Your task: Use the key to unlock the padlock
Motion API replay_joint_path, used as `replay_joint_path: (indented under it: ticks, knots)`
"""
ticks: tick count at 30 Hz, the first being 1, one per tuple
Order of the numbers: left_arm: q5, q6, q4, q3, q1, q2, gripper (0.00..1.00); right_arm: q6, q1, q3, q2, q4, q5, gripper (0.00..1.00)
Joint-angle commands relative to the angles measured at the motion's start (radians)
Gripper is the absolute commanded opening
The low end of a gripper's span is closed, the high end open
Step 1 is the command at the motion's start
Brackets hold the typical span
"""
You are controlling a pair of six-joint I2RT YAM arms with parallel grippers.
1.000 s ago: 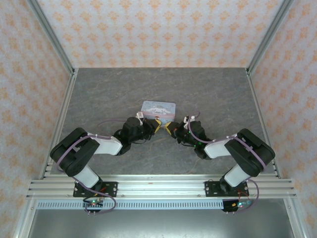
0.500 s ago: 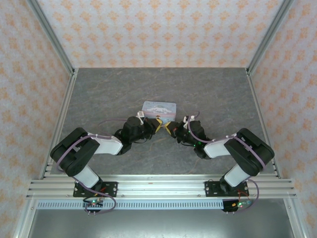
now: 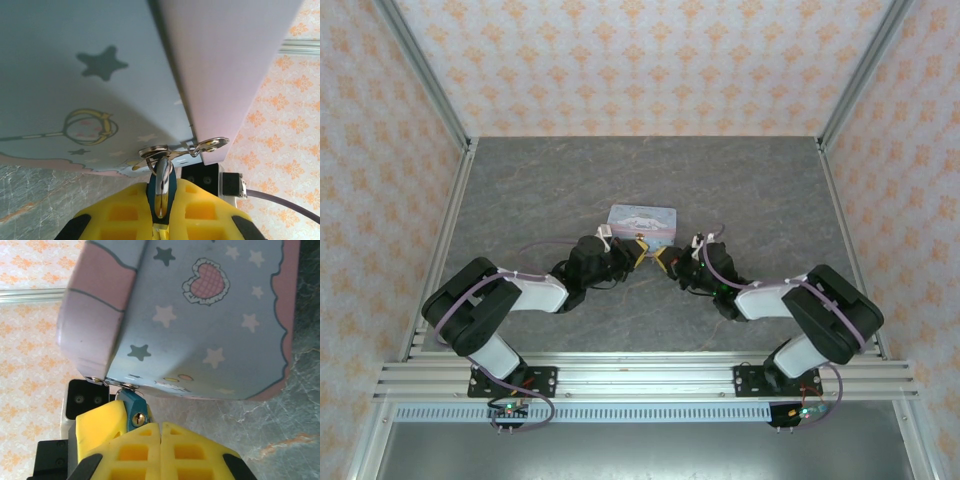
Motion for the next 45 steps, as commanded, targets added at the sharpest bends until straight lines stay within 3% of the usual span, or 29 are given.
replay_joint_path:
  ticks: [1, 29, 45]
  knots:
    - [-0.022, 0.014, 0.014, 0.022, -0.006, 0.005, 0.00, -0.034, 0.006, -0.009, -0.043, -0.077, 0.038, 0.00]
    - [-0.017, 0.009, 0.018, 0.030, -0.010, 0.013, 0.00, -0.047, 0.006, 0.083, -0.027, -0.102, 0.011, 0.00]
    - [-0.015, -0.145, 0.189, 0.033, -0.041, 0.039, 0.00, 0.033, 0.006, 0.059, 0.071, 0.125, 0.027, 0.00]
